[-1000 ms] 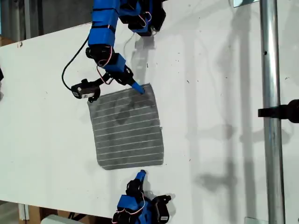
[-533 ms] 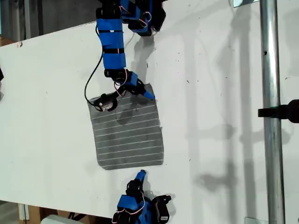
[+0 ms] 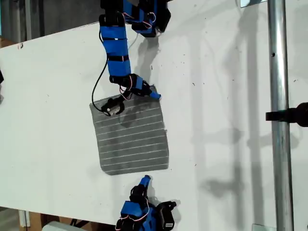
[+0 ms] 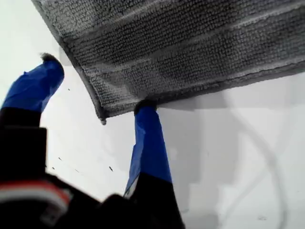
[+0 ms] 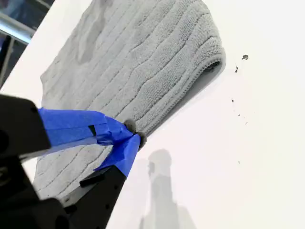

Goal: Grasp corners of a towel and fold twice.

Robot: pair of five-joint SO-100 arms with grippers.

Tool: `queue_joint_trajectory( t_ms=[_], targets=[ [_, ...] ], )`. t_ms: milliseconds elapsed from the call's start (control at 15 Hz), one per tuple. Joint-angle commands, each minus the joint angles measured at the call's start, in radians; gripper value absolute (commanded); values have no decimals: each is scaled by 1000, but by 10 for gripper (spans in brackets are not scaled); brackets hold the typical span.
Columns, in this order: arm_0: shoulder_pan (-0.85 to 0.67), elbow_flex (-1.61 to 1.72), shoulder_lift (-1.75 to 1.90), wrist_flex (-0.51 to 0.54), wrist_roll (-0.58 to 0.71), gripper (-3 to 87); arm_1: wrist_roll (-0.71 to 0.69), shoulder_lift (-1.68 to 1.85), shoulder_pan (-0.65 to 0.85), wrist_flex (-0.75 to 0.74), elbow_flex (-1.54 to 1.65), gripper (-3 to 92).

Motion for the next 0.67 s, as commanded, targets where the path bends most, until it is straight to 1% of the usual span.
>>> queue_joint_trajectory(
  t_ms=[0,133,267,467,600],
  targets=[
    [-5,6,2,0,-17,-29,-20,118,26,38,-38,326],
    [-5,6,2,0,-18,-29,-29,176,41,66,-38,326],
    [-5,6,2,0,-21,-29,-35,150,55,9,3,326],
    [2,6,2,2,-31,-29,-34,-20,51,-84,-15,319],
    [2,6,2,2,-32,-29,-43,-91,54,-49,-81,309]
  ],
)
